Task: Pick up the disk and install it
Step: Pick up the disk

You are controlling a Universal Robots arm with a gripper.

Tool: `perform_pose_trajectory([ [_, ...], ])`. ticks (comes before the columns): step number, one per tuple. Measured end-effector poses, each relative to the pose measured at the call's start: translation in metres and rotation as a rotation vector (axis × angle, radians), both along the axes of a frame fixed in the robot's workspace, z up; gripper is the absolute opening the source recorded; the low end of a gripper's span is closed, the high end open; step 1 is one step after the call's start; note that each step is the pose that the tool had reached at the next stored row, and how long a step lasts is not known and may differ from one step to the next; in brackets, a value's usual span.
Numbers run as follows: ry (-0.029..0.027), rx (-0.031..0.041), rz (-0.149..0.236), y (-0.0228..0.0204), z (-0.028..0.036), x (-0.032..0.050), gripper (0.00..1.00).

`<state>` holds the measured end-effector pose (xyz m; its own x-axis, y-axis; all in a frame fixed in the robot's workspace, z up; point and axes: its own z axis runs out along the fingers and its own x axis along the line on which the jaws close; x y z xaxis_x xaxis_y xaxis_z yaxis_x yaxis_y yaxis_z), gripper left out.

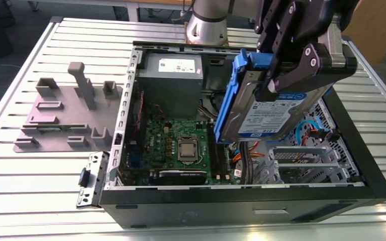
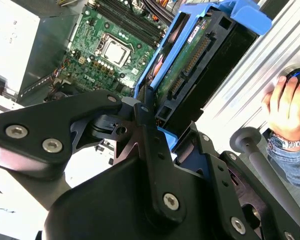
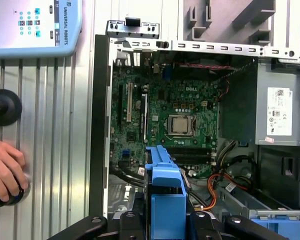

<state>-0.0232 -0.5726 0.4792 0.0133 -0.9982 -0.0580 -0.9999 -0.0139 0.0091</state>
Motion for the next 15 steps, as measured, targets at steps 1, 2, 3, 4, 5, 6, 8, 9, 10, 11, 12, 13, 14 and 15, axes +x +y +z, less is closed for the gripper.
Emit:
perform_pose_trajectory([
  [1,0.0000,0.0000,0.000,0.0000,0.0000,0.0003,0.36],
  [2,0.0000,0.0000,0.000,0.0000,0.0000,0.0005,0.36],
  [3,0.0000,-0.0001,0.000,0.0000,0.0000,0.0006,0.36],
  [4,0.0000,0.0000,0.000,0.0000,-0.0001,0.0007,0.36],
  [5,0.0000,0.0000,0.000,0.0000,-0.0001,0.0009,0.36],
  [6,0.0000,0.0000,0.000,0.0000,-0.0001,0.0011,0.36],
  [8,0.0000,0.0000,0.000,0.0000,-0.0002,0.0013,0.36],
  [9,0.0000,0.0000,0.000,0.0000,-0.0002,0.0014,0.36],
  [10,0.0000,-0.0001,0.000,0.0000,-0.0002,0.0014,0.36],
  [11,0.0000,-0.0001,0.000,-0.0001,-0.0002,0.0015,0.36],
  [12,0.0001,-0.0001,0.000,-0.0001,-0.0002,0.0016,0.36],
  [13,0.0000,0.0000,0.000,-0.0001,-0.0002,0.0018,0.36],
  [14,0.0000,0.0000,0.000,-0.0002,-0.0003,0.0020,0.36],
  [15,0.0000,0.0000,0.000,-0.0002,-0.0004,0.0024,0.36],
])
